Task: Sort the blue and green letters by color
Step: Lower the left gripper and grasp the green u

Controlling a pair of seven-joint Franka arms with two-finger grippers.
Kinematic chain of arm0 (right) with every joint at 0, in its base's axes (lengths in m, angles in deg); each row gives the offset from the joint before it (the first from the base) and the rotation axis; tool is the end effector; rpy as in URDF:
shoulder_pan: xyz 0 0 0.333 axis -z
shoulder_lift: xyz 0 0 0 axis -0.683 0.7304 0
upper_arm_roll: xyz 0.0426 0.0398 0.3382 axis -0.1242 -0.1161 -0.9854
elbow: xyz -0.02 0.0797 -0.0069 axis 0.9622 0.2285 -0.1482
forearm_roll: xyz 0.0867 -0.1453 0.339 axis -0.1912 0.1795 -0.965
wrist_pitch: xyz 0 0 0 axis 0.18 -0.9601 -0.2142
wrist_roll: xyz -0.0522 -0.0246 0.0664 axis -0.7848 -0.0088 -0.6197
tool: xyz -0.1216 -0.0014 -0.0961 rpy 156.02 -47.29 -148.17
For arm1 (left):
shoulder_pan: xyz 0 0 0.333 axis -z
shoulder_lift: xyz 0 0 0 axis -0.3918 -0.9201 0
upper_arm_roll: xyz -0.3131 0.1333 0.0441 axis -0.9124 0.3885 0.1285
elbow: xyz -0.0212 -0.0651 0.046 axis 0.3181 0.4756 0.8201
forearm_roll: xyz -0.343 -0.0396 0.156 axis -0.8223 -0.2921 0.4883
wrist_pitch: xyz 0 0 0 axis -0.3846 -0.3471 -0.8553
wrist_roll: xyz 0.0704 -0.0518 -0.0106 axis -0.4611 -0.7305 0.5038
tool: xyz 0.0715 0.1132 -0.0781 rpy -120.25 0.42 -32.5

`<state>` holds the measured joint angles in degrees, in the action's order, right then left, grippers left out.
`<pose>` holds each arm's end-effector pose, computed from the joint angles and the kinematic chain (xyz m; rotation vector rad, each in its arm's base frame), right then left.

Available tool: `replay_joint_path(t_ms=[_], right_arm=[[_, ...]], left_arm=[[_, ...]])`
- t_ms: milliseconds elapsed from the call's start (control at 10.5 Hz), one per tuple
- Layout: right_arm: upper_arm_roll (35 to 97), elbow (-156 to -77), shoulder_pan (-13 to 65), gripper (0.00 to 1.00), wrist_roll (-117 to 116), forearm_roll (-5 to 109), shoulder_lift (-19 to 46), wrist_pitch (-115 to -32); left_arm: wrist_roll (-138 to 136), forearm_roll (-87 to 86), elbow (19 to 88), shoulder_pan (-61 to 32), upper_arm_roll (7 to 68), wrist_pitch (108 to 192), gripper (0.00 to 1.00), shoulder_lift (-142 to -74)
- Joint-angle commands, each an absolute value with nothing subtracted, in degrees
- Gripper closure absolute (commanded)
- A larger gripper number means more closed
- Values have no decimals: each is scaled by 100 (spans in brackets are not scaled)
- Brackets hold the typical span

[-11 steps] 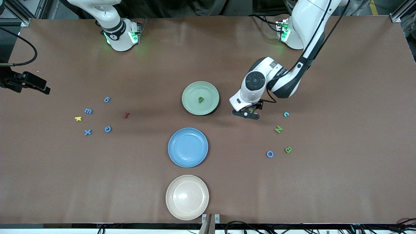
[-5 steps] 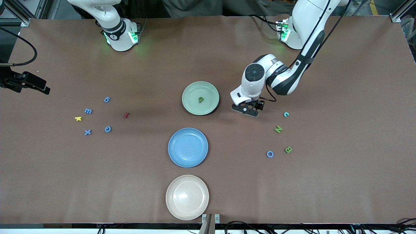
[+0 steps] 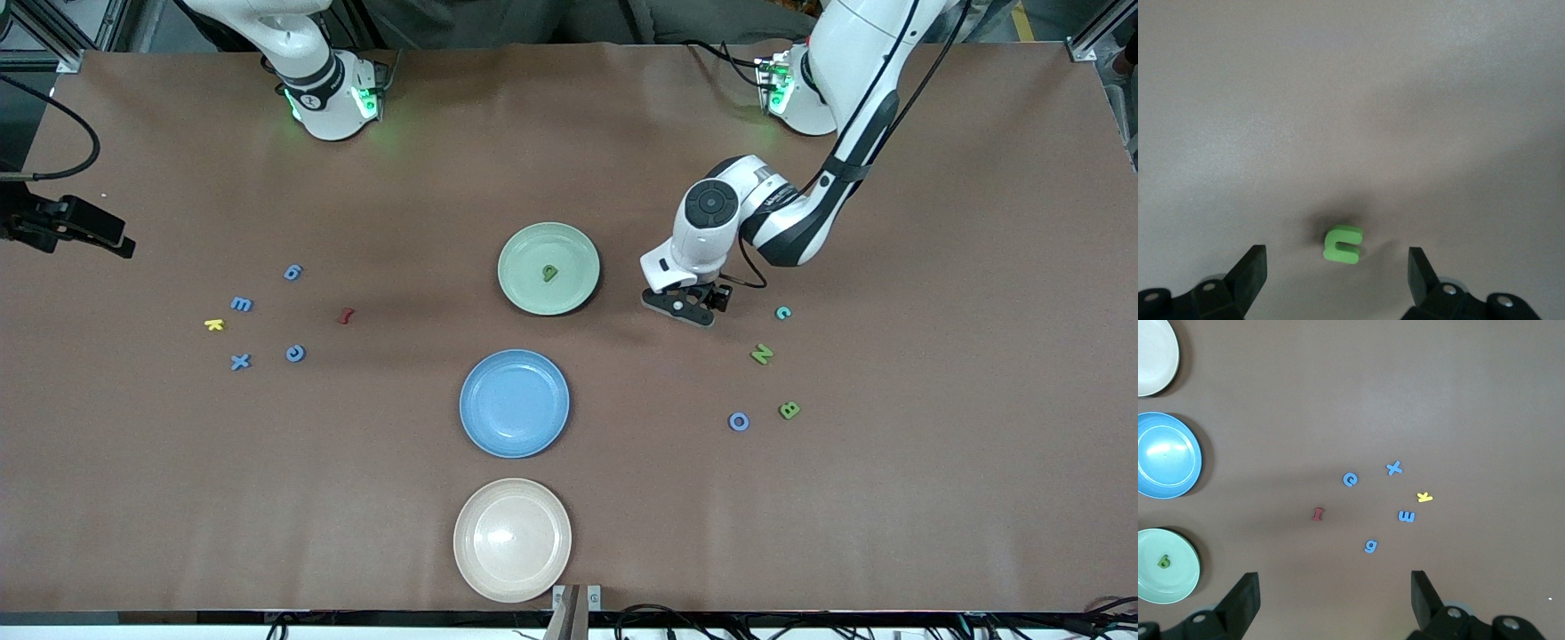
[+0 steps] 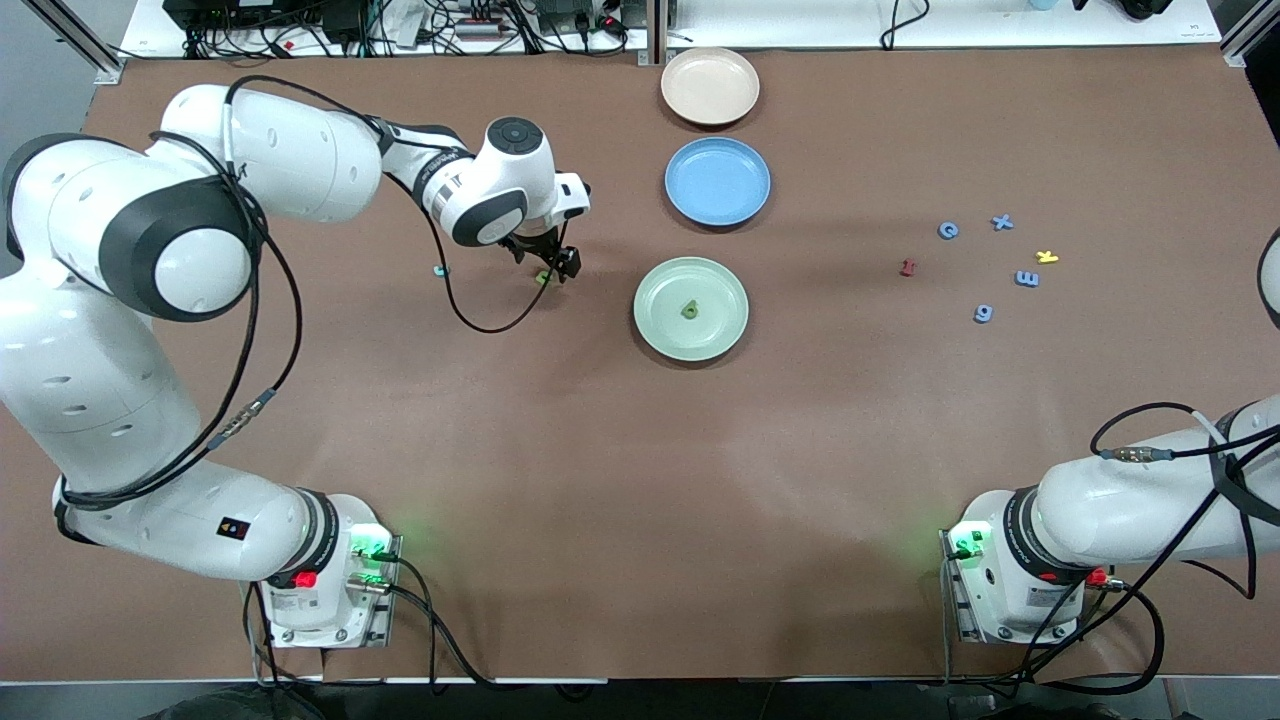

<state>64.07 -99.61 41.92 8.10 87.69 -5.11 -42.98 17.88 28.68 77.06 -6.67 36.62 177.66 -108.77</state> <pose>0.5566 -0.0163 0.6131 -3.1169 0.1506 0.0580 0.4639 -0.3285 0.1838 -3.0086 0.6710 -0.0007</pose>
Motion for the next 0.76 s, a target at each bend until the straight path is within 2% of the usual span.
replay_joint_path(t_ms=[0,666], right_arm=[[6416,-9939,4202,0,727,8899,-574,-4240],[6389,-9895,4176,0,727,8900,-566,-4240]], left_arm=[[1723,3017,7989,-777,3628,18216,11,-10898],[1714,3017,8016,-786,3645,18356,21,-11021]])
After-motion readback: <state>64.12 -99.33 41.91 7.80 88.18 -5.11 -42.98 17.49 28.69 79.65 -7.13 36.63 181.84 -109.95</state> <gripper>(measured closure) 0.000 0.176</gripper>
